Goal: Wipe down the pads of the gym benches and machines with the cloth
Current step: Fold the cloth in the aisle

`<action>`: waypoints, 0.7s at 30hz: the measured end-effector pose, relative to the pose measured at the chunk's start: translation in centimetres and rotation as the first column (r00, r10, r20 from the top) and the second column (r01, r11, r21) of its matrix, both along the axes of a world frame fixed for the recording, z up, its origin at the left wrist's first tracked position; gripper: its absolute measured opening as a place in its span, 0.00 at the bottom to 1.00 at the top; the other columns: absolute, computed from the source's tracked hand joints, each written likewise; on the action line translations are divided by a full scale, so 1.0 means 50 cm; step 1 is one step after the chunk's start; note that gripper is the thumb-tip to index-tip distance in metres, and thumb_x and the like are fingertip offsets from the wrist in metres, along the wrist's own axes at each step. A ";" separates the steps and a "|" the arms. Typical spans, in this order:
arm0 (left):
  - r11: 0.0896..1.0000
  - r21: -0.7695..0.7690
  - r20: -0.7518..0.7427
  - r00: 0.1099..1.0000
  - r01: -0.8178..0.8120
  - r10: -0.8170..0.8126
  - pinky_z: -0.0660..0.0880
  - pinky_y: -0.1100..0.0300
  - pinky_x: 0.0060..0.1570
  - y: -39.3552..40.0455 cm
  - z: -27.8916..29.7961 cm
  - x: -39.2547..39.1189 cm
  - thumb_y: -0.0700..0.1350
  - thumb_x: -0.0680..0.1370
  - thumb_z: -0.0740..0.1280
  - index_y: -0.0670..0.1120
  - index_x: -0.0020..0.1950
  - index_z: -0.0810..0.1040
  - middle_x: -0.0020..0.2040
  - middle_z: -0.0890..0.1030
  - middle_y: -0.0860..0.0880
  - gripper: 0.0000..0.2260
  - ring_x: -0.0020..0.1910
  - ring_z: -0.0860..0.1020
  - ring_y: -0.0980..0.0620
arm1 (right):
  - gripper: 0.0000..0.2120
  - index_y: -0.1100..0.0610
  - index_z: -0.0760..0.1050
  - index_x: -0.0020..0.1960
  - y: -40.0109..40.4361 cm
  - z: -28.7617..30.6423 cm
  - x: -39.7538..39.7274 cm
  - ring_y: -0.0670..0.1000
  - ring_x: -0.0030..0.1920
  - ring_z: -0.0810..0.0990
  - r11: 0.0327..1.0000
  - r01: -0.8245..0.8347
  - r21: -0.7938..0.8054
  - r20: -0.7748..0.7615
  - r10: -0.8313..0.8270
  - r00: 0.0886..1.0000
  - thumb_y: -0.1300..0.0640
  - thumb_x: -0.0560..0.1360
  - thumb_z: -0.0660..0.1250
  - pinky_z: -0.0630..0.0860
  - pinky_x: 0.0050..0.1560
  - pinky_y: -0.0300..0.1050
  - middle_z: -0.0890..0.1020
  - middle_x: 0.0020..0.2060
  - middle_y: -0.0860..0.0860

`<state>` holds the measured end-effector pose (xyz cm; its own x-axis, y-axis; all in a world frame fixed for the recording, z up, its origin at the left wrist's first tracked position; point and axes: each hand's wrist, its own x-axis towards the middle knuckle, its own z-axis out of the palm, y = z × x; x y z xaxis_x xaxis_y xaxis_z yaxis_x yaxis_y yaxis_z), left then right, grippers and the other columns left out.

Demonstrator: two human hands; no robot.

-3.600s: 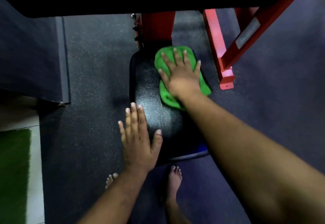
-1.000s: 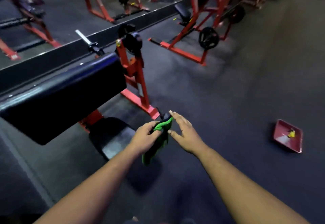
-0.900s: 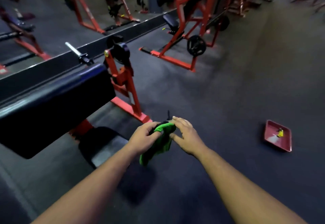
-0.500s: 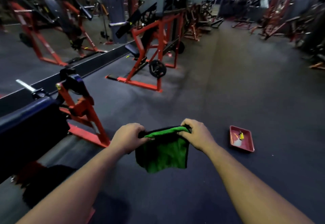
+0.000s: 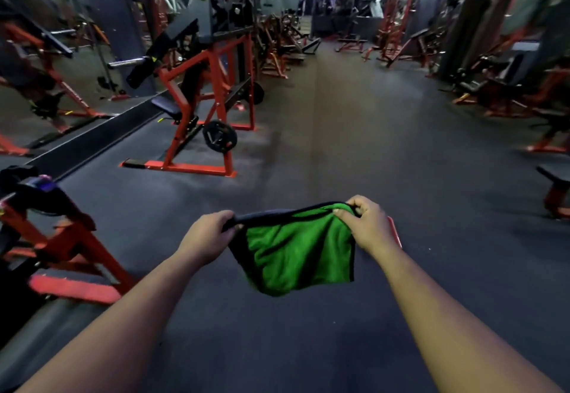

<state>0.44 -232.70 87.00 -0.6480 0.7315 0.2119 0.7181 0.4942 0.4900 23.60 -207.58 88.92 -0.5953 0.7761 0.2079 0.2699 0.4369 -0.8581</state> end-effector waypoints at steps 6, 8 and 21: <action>0.968 0.235 0.429 0.903 -0.093 -0.018 0.72 0.56 0.30 0.108 -0.020 -0.054 0.53 0.80 0.70 0.45 0.35 0.76 0.26 0.74 0.55 0.17 0.26 0.72 0.53 | 0.09 0.55 0.77 0.38 0.032 -0.035 -0.043 0.50 0.34 0.74 0.937 0.193 -0.292 -0.057 -0.219 0.974 0.57 0.71 0.77 0.68 0.33 0.45 0.78 0.32 0.49; 0.950 0.298 0.512 0.856 -0.094 -0.076 0.63 0.56 0.31 0.145 -0.017 -0.054 0.57 0.80 0.67 0.45 0.32 0.70 0.27 0.67 0.52 0.22 0.27 0.65 0.53 | 0.07 0.56 0.77 0.41 0.027 -0.038 -0.064 0.49 0.34 0.74 0.915 0.219 -0.338 -0.118 -0.272 0.955 0.60 0.72 0.76 0.69 0.33 0.43 0.79 0.33 0.50; 0.915 0.371 0.619 0.693 0.157 -0.370 0.82 0.38 0.40 0.365 -0.035 0.096 0.63 0.77 0.65 0.44 0.43 0.82 0.39 0.83 0.39 0.22 0.40 0.83 0.36 | 0.07 0.57 0.83 0.51 0.015 -0.097 -0.125 0.47 0.45 0.84 0.946 0.094 -0.310 -0.223 -0.168 0.960 0.66 0.74 0.73 0.81 0.49 0.47 0.87 0.45 0.53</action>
<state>5.23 -214.44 85.25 -0.4833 0.8753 0.0170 0.2307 0.1085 0.9670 17.34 -206.85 84.08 -0.4441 0.8920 0.0849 0.0740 0.1309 -0.9886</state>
